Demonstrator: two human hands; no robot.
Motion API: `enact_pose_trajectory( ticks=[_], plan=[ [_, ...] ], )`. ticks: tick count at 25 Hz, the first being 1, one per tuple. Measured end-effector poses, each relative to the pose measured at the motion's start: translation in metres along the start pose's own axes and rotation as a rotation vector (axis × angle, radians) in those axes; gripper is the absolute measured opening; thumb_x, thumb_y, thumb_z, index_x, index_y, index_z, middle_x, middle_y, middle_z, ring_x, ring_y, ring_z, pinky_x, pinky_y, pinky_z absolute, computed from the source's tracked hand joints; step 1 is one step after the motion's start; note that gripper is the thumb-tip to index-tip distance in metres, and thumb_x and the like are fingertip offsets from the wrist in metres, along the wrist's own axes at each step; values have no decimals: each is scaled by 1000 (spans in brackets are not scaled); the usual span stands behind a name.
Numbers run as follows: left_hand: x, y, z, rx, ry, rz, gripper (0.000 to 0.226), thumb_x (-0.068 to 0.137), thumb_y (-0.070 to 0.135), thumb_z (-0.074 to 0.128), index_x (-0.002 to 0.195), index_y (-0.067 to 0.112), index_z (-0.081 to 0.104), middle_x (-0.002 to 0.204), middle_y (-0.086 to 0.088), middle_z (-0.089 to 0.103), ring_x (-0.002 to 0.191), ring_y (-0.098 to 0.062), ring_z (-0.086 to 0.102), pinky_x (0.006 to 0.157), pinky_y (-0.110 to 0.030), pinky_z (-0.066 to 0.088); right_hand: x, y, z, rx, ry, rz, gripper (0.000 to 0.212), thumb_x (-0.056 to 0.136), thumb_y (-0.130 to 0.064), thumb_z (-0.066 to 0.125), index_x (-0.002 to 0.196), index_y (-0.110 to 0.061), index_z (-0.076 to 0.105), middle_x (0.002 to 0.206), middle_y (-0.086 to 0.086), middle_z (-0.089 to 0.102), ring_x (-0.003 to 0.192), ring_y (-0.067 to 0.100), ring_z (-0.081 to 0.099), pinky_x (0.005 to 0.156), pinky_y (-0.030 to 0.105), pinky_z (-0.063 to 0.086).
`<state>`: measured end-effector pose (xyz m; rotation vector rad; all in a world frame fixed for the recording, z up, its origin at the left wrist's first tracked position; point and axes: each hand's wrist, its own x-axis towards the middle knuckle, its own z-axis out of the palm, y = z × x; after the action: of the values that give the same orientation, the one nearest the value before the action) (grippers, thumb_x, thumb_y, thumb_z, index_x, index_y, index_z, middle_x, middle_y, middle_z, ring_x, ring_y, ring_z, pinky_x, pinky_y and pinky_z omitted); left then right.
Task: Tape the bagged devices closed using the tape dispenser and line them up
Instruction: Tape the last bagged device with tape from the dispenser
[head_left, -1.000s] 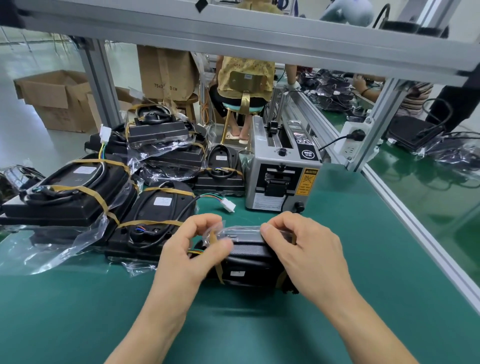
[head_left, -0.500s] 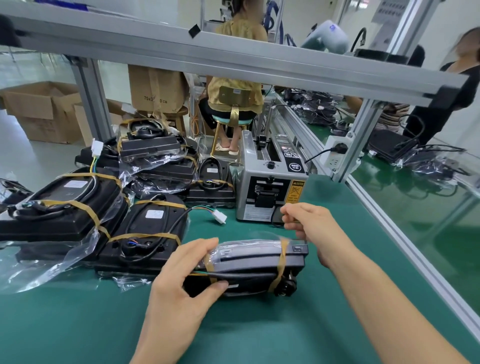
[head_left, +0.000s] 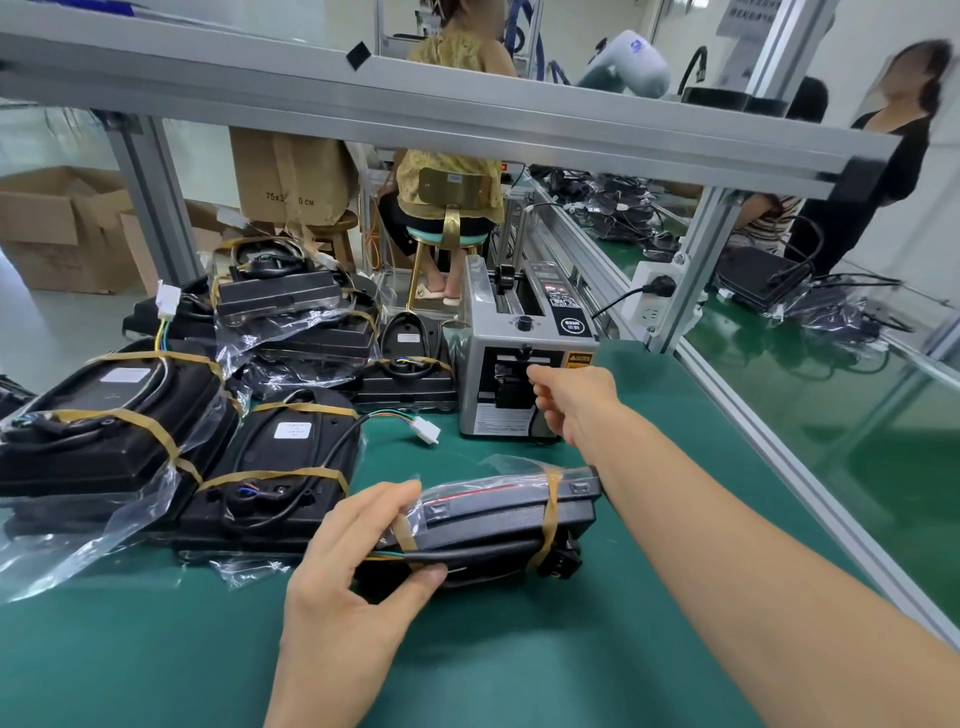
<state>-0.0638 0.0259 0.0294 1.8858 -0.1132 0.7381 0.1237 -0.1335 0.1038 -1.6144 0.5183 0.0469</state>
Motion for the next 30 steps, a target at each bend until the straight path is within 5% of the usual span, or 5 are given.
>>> enact_pose_trajectory(
  ticks=[5, 10, 17, 24, 30],
  plan=[
    [0, -2, -1, -30, 4, -21, 73, 55, -12, 84, 112, 30, 65, 112, 12, 62, 111, -8, 56, 99, -9, 34, 1, -1, 4, 70, 21, 8, 18, 80, -6, 72, 70, -9, 57, 58, 2, 54, 45, 8, 43, 31, 10, 30],
    [-2, 3, 0, -38, -17, -44, 72, 56, -10, 84, 113, 30, 65, 116, 13, 62, 116, -11, 55, 101, -15, 36, -15, -7, -9, 3, -174, -17, 11, 82, -16, 73, 78, -15, 64, 55, -4, 52, 44, 5, 43, 40, 15, 32],
    [-5, 11, 7, -30, 57, -96, 71, 59, -7, 84, 114, 32, 64, 116, 13, 61, 115, -11, 55, 99, -16, 37, -114, 24, -45, -323, -459, -780, 15, 79, -21, 70, 65, -26, 70, 57, -19, 57, 55, -5, 47, 59, 6, 39],
    [-14, 21, 12, -14, 88, -91, 71, 59, -8, 84, 114, 32, 62, 116, 11, 61, 113, -16, 56, 99, -28, 42, -141, 59, -37, -603, -277, -1012, 19, 84, -17, 68, 67, -22, 65, 57, -8, 47, 61, 12, 45, 72, 45, 42],
    [-17, 23, 12, 4, 82, -61, 67, 59, -8, 83, 115, 23, 63, 116, 6, 61, 113, -21, 57, 96, -46, 46, -155, 62, -24, -640, -172, -909, 14, 77, -31, 68, 65, -27, 63, 58, -12, 45, 73, 10, 49, 83, 36, 36]
  ],
)
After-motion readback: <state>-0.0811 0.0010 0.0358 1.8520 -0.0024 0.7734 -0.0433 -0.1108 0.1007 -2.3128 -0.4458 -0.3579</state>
